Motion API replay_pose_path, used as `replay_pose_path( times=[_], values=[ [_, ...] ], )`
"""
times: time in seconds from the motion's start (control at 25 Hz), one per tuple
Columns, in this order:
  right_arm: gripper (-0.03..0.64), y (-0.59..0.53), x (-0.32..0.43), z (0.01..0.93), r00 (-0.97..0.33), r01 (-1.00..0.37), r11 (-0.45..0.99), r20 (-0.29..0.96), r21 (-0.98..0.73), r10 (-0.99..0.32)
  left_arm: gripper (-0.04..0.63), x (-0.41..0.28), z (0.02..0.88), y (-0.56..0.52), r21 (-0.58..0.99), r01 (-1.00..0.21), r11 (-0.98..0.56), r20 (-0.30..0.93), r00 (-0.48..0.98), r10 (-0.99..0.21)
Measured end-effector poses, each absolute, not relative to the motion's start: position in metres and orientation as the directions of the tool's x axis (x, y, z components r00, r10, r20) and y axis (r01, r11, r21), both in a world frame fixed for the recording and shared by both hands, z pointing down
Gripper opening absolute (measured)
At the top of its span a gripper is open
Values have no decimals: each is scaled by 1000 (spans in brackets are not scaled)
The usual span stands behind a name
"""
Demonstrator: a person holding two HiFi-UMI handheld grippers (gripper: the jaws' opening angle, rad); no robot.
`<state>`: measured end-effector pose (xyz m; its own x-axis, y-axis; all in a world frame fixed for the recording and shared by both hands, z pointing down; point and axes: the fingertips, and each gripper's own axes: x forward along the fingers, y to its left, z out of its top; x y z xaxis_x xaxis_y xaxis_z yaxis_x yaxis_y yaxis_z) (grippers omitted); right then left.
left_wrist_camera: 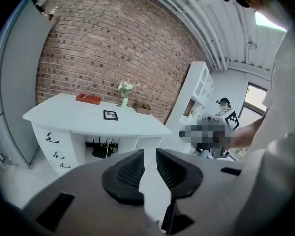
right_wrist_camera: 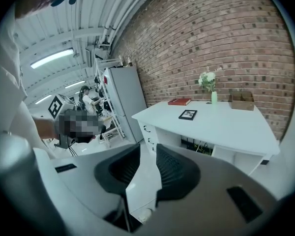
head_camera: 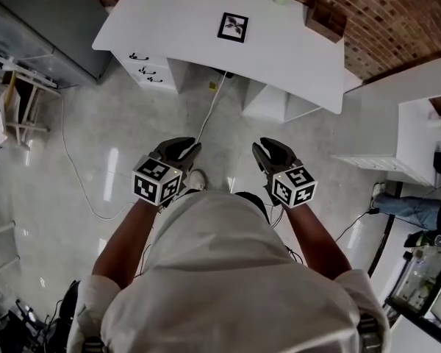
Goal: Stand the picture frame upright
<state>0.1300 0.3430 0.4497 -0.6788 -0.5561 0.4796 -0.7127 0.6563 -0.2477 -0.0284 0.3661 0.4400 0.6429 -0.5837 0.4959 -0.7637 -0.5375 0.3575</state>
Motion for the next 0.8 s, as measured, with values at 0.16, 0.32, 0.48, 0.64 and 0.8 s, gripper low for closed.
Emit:
replay_pose_path(
  times=[0.16,0.32,0.48,0.64,0.8],
  values=[
    [83,316,110,449,-653,-741,625,481,-246,-585,77,-51,445,340,365,-751,-551,497,657,-567],
    [83,289,103,449,-636,-758,604,488,-247,-598,78,-61,446,312,367,-749,-552,487,660,-572],
    [83,259,103,453,-635,-757,605,501,-247,-588,78,-65,450,282,379,-752,-540,485,658,-576],
    [83,219,106,458,-642,-749,614,503,-250,-579,78,-70,456,246,381,-766,-518,495,642,-585],
    [83,167,113,466,-651,-742,614,509,-270,-563,78,-74,458,204,379,-785,-490,515,619,-593]
  ],
)
